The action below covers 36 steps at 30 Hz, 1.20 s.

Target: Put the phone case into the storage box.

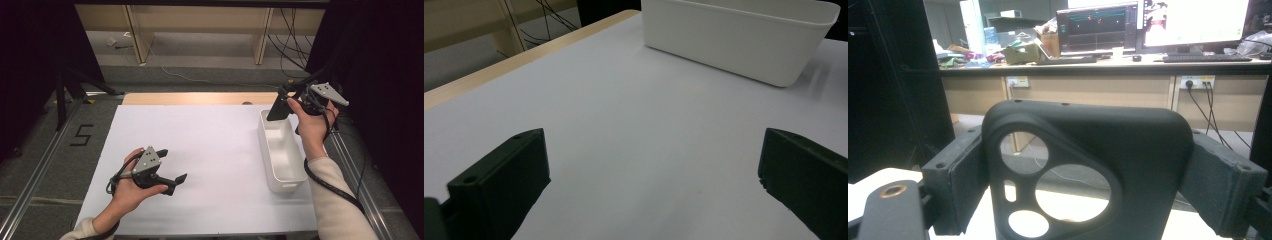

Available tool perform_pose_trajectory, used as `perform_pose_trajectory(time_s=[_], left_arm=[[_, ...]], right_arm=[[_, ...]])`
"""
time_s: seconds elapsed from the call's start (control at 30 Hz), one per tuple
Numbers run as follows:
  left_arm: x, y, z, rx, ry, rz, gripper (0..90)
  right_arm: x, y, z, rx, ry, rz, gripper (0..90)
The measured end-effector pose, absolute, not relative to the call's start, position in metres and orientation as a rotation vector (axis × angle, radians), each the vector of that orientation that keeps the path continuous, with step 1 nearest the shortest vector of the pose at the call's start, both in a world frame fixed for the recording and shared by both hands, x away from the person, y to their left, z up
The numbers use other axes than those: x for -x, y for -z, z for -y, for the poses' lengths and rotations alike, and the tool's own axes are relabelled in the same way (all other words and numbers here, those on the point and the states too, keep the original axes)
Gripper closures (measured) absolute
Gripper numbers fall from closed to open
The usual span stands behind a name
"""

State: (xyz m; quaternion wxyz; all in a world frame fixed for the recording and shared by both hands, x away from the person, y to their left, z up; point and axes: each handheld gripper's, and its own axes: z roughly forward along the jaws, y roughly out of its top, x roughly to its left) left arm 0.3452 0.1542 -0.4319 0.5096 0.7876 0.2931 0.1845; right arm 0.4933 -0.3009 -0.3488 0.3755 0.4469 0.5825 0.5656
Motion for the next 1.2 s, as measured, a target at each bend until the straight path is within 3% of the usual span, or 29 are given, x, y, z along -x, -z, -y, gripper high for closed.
perform_pose_trajectory(time_s=[1.2], left_arm=[[-0.3452, 0.4318, -0.1541, -1.897, -0.443, -0.703, 0.0]], right_arm=[[-0.5028, 0.3510, 0.2995, -1.142, -1.429, -1.498, 15.2]])
